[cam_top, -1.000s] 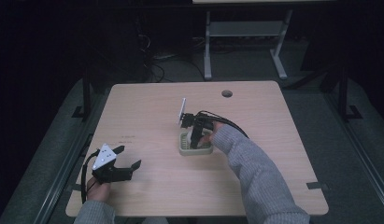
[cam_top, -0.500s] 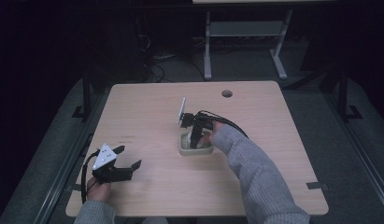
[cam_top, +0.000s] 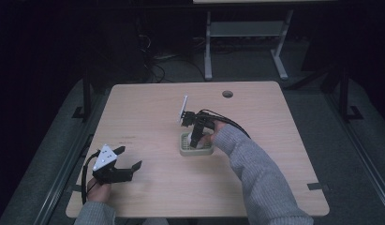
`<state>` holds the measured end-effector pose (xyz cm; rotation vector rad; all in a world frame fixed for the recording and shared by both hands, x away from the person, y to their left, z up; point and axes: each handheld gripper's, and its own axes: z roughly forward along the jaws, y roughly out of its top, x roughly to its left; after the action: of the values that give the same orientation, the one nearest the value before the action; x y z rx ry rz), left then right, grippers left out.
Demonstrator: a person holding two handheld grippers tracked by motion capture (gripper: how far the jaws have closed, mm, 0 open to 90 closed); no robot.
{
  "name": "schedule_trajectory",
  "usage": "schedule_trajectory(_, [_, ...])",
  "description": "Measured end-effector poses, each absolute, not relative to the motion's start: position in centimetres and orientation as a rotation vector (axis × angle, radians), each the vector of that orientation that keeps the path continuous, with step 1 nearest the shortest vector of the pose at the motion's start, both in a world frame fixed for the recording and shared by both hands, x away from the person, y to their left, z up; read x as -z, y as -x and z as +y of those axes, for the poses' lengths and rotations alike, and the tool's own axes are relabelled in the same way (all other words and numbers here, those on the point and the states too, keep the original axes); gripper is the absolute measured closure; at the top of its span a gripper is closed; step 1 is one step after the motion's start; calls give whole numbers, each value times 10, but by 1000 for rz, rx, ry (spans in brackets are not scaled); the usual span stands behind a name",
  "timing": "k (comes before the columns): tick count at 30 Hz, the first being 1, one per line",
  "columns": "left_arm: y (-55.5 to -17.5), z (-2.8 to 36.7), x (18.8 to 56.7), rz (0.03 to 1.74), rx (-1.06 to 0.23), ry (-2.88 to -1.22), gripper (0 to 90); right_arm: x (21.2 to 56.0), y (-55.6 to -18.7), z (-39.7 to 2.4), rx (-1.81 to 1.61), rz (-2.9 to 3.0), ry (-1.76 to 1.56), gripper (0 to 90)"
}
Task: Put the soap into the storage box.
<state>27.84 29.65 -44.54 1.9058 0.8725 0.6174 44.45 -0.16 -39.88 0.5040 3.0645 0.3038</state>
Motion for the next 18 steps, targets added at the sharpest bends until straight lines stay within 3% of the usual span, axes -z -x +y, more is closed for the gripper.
schedule_trajectory(18, [-278,297,445,866,-620,-1922,128,387,-438,-21,-361,3035,-554,213])
